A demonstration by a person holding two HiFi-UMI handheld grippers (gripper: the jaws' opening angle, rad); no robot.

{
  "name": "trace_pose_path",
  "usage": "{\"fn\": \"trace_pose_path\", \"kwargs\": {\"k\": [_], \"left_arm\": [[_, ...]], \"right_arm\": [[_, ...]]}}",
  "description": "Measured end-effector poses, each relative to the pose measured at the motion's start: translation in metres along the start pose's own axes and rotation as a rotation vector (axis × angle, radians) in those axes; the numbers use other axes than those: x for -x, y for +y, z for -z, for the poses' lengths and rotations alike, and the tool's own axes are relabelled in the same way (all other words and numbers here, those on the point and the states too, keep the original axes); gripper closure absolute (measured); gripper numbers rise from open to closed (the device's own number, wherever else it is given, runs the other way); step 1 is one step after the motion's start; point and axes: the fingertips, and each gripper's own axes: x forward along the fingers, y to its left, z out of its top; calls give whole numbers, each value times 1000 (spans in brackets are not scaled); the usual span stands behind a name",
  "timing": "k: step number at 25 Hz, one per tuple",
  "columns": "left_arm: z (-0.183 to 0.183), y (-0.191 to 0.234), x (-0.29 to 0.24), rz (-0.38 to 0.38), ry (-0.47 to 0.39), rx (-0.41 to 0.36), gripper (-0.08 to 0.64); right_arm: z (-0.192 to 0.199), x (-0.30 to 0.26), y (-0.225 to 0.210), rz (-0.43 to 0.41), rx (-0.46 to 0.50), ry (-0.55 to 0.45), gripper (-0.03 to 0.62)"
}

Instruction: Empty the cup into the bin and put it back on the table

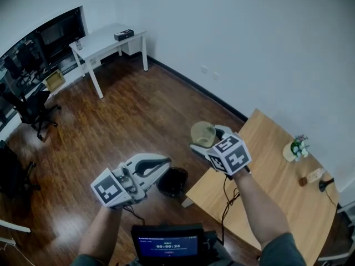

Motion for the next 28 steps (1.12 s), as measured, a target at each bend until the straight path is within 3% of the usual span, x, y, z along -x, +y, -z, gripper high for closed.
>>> {"fn": "trace_pose_path", "kwargs": {"k": [5,15,20,28], "left_arm": [[-7,-2,-10,-14,-17,11,560],[-16,-29,-50,42,-28,23,560],[-16,-58,-80,130,-4,-13,560],[-13,-104,-143,277,-5,9,560]], "right_arm": [[-7,20,-2,-25,-58,-77,212],[4,77,-11,-7,-105,-140,212],[18,114,-24,37,-135,-166,212],[57,185,-54,140,-199,-182,212]]}}
